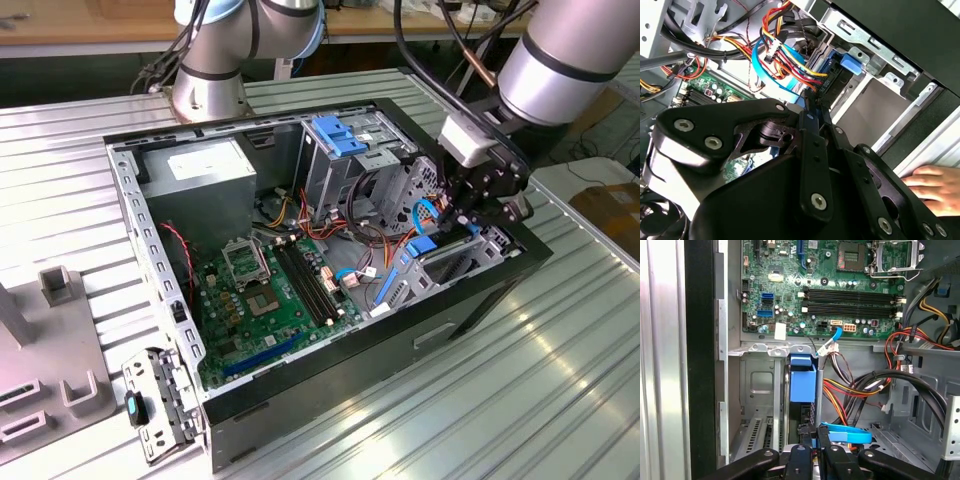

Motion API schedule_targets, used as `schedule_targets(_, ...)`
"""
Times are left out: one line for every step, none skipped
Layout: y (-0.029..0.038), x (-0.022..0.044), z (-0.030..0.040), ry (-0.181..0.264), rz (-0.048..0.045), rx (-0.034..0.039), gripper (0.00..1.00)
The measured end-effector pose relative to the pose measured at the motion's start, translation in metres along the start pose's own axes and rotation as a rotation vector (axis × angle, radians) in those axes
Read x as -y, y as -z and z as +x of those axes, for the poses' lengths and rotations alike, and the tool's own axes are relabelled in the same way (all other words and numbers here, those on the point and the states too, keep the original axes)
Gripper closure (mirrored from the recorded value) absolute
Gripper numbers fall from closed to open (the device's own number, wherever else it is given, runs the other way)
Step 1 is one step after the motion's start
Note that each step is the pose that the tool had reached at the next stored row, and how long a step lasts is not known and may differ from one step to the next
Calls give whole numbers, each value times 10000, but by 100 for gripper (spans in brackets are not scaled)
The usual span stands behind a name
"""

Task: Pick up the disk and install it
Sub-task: 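Insert the second disk wire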

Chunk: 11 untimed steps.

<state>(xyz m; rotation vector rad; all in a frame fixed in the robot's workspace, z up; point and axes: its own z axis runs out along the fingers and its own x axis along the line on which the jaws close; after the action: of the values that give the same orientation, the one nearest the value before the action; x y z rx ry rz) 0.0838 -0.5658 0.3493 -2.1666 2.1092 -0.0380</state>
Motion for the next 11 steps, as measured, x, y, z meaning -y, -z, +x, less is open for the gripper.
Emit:
schedule_targets(1, 0, 9, -3, 1, 35, 84)
schedule_targets(1, 0, 18, -6, 2, 65, 84)
schedule_targets(1, -1, 24, -9, 3, 91, 84)
schedule_targets(2, -1, 45, -18, 5, 181, 84)
schedule_targets(3, -2, 65, -31, 9, 310, 84)
schedule_targets(3, -2, 71, -35, 11, 356, 84)
schedule_targets(2, -2, 72, -36, 11, 362, 84)
schedule_targets(1, -2, 73, -35, 10, 358, 84)
schedule_targets(-5, -3, 73, -35, 11, 360, 84)
schedule_targets(-10, -3, 74, -35, 11, 360, 84)
schedule_targets(-16, -4, 74, -35, 11, 359, 84)
